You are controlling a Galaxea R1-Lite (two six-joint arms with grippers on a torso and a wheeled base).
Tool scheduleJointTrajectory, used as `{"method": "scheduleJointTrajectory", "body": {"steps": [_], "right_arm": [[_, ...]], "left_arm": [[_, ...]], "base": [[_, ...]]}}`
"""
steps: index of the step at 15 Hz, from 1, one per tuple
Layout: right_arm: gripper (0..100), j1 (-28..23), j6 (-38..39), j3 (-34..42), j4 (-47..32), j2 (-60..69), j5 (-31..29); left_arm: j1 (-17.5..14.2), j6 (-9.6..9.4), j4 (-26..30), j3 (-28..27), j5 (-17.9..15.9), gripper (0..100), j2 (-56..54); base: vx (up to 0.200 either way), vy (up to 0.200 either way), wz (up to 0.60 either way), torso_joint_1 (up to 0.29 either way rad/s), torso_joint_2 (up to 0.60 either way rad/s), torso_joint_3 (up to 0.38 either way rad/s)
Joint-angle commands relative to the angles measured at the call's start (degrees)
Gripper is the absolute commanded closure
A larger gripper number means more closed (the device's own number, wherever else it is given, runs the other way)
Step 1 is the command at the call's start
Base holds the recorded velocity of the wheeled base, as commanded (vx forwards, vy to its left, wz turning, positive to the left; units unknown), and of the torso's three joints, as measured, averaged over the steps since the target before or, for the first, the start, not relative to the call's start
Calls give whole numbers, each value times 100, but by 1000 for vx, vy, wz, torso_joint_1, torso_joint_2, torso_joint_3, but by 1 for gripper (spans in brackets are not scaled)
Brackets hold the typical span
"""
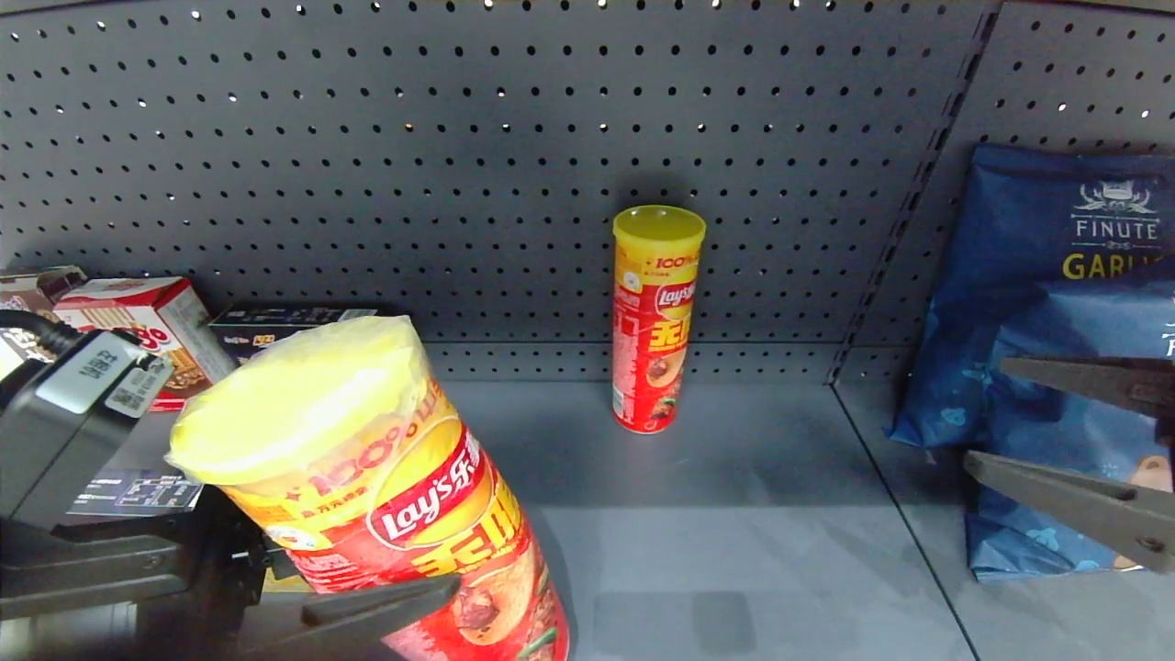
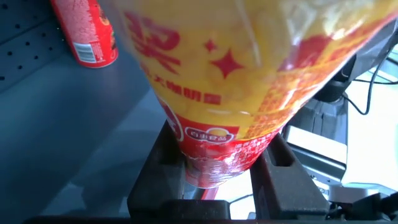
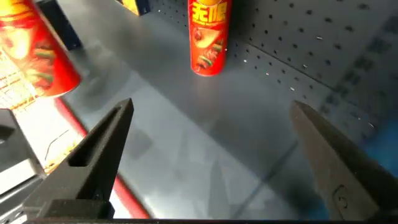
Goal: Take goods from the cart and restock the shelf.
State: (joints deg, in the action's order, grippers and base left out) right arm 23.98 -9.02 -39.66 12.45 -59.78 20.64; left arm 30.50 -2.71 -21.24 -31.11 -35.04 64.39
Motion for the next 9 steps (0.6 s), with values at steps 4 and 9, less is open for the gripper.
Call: {"method": "scheduleJointTrajectory", "body": {"steps": [4, 9], "right_arm": [[0, 494, -21, -737, 381, -1668, -447], [0, 784, 6, -1088, 610, -2477, -605]], "left_arm": [[-9, 7, -12, 8, -12, 100, 100], [-9, 77, -21, 8, -21, 100, 109]], "base": [[0, 0, 0, 0, 0, 0], [0, 0, 0, 0, 0, 0]]}}
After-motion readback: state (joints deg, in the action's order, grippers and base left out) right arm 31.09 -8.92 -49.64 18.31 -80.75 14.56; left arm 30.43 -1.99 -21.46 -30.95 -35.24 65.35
